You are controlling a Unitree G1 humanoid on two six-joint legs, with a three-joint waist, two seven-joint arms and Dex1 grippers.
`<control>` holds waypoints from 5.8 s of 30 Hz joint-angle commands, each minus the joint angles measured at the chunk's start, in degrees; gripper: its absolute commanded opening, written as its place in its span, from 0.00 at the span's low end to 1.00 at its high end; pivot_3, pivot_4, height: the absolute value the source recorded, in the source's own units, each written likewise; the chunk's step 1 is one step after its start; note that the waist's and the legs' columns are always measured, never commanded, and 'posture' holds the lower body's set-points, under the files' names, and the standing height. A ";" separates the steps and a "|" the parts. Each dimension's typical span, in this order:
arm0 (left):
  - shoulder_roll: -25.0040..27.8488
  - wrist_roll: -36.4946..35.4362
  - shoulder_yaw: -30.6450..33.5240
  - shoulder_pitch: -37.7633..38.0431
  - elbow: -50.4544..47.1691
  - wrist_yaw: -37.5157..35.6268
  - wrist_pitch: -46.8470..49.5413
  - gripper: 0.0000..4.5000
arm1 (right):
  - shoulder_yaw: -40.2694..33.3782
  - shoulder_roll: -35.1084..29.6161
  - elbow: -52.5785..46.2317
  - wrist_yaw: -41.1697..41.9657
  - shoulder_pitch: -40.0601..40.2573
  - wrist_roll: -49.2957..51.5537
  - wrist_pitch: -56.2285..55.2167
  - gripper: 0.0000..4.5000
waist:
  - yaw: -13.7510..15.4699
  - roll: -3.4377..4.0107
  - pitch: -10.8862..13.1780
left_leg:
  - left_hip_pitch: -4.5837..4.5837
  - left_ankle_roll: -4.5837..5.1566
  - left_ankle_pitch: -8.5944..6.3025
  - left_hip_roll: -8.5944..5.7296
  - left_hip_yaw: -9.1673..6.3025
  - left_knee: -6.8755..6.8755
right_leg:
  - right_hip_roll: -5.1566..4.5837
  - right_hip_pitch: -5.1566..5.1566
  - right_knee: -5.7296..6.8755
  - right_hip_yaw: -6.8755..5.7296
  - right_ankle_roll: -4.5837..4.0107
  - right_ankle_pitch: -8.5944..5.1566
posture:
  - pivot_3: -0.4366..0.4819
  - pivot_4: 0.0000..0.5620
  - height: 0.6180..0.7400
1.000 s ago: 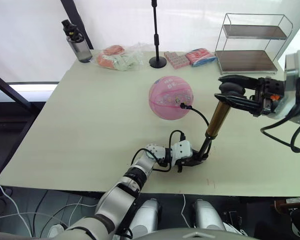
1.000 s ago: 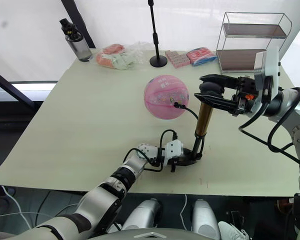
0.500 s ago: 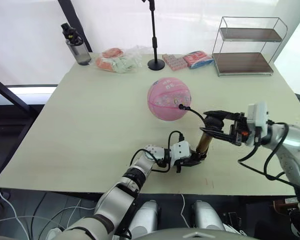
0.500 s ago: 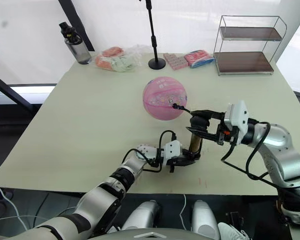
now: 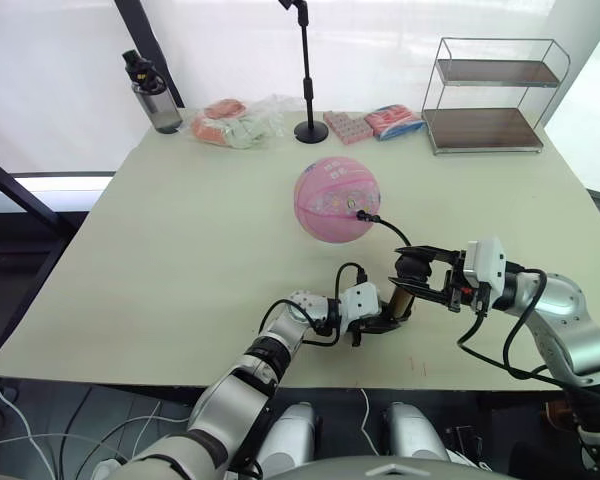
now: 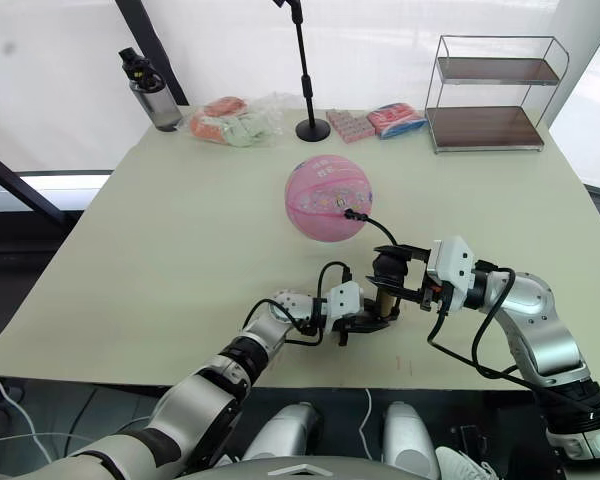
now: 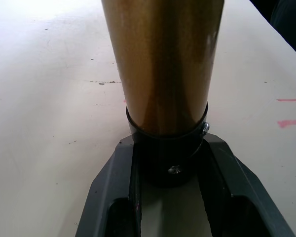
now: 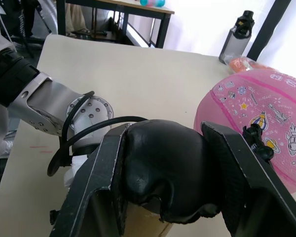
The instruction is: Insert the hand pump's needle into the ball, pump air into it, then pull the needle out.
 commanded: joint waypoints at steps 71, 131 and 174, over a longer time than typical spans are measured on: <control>0.98 3.16 -3.12 2.79 2.85 -1.83 1.45 0.24 | -9.75 -3.11 -7.40 -1.77 -2.88 9.79 9.14 0.41 | 0.10 0.14 0.27 | -0.63 0.00 0.01 -0.04 0.06 0.09 | -0.06 -0.62 0.21 0.14 -0.04 0.03 | 0.48 0.27 1.00; 0.25 2.71 -2.98 2.58 2.46 -1.74 2.29 0.24 | -2.61 3.54 -0.94 -2.01 3.98 2.48 6.66 0.41 | 0.10 0.05 -0.24 | -0.37 0.01 0.01 -0.06 0.04 0.08 | 0.00 -0.45 0.24 0.10 -0.04 0.02 | 0.48 0.27 1.00; 0.22 2.92 -3.17 3.10 1.56 -2.63 3.38 0.24 | -17.86 -9.40 -11.47 -1.39 -10.98 23.68 30.09 0.41 | 0.32 0.22 -0.08 | -1.02 0.02 0.01 -0.04 -0.04 0.12 | -0.18 -0.82 0.00 -0.05 -0.04 0.03 | 0.48 0.27 1.00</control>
